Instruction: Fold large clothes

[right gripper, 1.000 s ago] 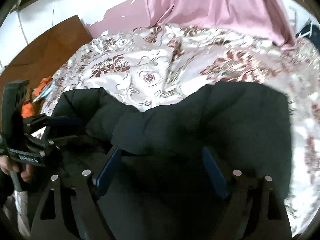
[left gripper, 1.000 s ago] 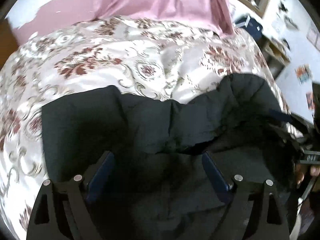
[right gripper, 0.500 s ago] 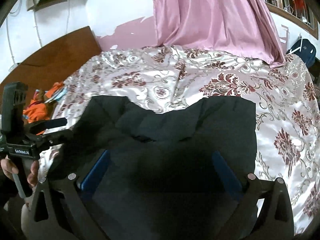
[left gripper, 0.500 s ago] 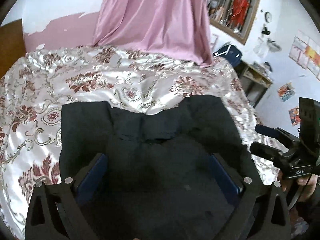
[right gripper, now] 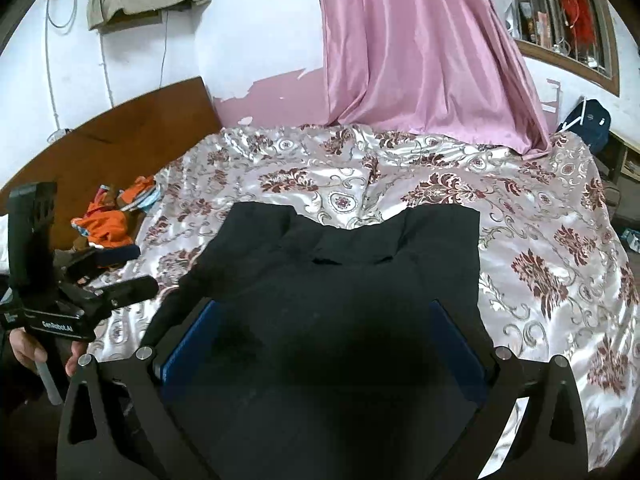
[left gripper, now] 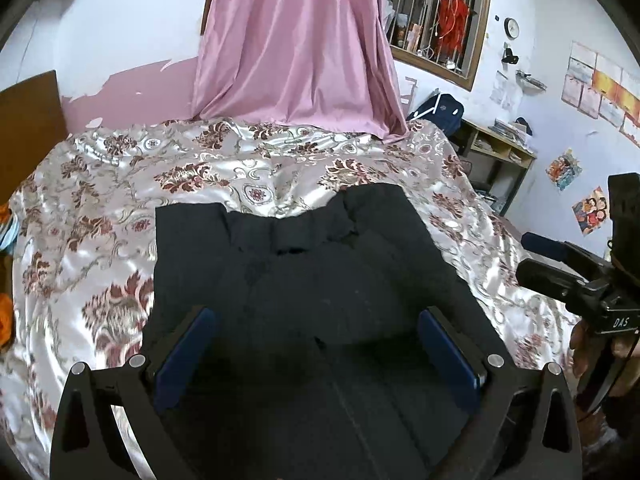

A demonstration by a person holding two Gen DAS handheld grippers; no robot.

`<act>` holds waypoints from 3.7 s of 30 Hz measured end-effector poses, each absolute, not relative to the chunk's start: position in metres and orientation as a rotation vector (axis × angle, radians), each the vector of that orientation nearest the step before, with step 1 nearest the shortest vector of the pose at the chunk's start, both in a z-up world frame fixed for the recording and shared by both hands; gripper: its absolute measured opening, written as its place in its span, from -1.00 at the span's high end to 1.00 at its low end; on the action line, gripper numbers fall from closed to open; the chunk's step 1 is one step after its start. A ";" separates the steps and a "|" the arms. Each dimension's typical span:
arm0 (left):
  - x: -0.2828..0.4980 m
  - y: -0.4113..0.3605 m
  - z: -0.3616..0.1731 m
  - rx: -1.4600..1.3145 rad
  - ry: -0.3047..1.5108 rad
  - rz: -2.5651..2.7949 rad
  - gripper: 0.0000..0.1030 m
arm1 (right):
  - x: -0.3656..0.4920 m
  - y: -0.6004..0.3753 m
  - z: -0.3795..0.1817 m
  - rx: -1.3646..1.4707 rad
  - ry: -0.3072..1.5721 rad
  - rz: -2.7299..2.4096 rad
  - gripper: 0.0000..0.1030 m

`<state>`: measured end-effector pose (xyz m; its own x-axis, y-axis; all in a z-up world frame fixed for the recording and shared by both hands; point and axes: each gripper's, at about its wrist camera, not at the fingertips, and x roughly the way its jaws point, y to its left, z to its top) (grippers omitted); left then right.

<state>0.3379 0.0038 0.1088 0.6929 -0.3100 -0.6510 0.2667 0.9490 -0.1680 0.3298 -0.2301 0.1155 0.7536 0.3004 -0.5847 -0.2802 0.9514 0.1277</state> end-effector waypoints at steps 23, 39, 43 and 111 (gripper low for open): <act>0.184 0.006 0.110 0.005 0.666 -0.235 -0.99 | 0.175 -0.240 0.120 -0.015 0.553 0.332 -0.96; 0.140 0.011 0.032 0.055 0.807 -0.189 -0.99 | 0.146 -0.246 0.031 -0.048 0.697 0.359 -0.96; 0.129 0.016 0.006 0.030 0.877 -0.219 -0.99 | 0.139 -0.241 0.005 -0.122 0.799 0.415 -0.96; 0.109 0.026 -0.077 0.136 1.090 -0.275 -0.99 | 0.121 -0.201 -0.054 -0.657 0.820 0.245 -0.95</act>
<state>0.1090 0.0261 -0.0769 0.4327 -0.1535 -0.8884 0.2861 0.9578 -0.0261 0.1214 -0.2010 -0.0539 0.6683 -0.0441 -0.7426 -0.4444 0.7769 -0.4461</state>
